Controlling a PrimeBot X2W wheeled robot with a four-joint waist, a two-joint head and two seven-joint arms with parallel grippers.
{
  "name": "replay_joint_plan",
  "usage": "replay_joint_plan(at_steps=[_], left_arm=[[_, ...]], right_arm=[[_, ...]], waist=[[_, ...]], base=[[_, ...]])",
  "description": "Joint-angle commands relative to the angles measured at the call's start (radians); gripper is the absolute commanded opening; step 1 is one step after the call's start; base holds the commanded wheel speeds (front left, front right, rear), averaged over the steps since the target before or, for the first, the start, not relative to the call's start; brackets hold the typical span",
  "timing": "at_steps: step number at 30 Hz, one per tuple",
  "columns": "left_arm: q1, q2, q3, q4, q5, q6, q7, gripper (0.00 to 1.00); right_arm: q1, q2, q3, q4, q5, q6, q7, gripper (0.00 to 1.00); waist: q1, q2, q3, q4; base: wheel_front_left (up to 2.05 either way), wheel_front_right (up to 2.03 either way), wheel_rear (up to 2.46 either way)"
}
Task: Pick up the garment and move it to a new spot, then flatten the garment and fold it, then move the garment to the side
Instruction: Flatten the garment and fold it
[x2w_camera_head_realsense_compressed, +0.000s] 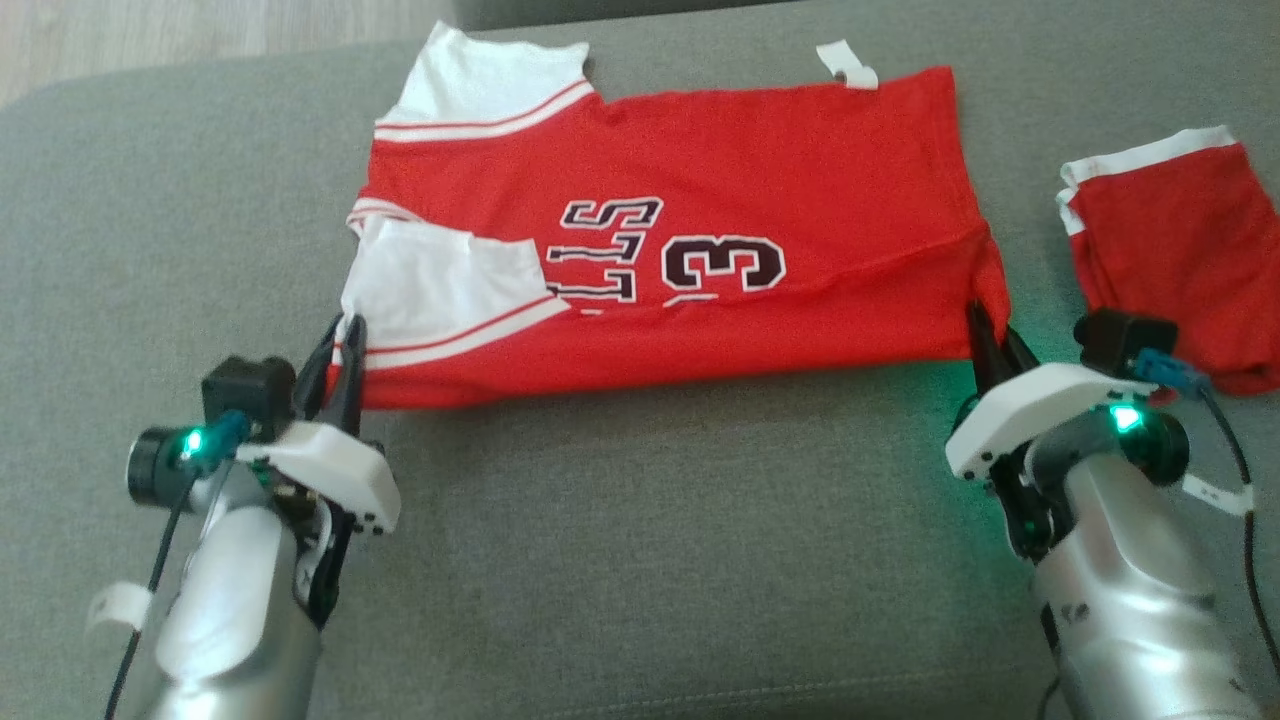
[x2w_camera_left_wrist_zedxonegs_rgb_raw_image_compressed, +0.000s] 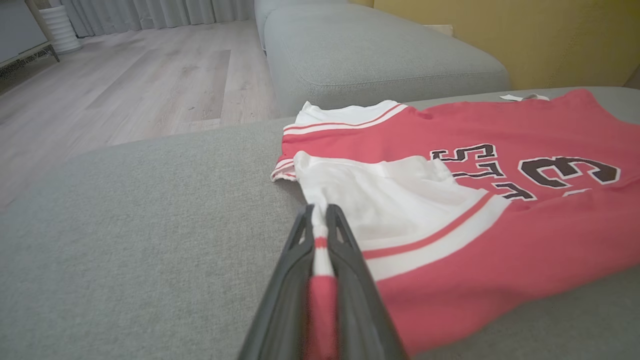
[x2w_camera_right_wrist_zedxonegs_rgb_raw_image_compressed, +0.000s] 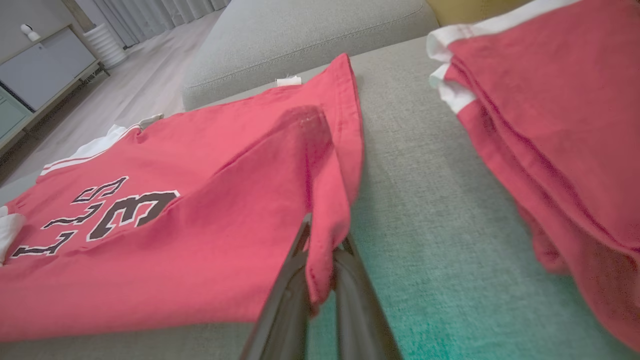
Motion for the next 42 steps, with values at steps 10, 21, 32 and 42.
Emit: replay_joint_plan(at_steps=[10, 21, 32, 42], left_arm=[[0.104, 0.031, 0.022, -0.058, -0.032, -0.007, -0.012, 0.00], [0.266, 0.036, -0.009, -0.162, -0.059, -0.017, 0.054, 0.00], [0.287, 0.038, -0.025, -0.219, -0.075, -0.005, 0.087, 1.00], [0.100, 0.066, 0.005, -0.282, -0.087, -0.007, 0.015, 1.00]], right_arm=[[0.146, -0.018, -0.003, -0.197, 0.036, -0.001, 0.091, 0.00], [0.369, -0.034, -0.070, -0.421, 0.070, -0.001, 0.272, 0.00], [0.449, -0.002, -0.117, -0.638, 0.046, -0.001, 0.353, 1.00], [0.329, 0.010, -0.117, -0.738, 0.016, -0.001, 0.255, 1.00]], waist=[[0.0001, 0.0000, -0.080, -0.006], [0.0001, 0.0000, -0.177, -0.007], [0.0001, 0.0000, -0.157, -0.036], [0.0001, 0.0000, -0.060, -0.082]], base=[[0.00, 0.00, 0.00], [0.00, 0.00, 0.00], [0.00, 0.00, 0.00], [0.00, 0.00, 0.00]])
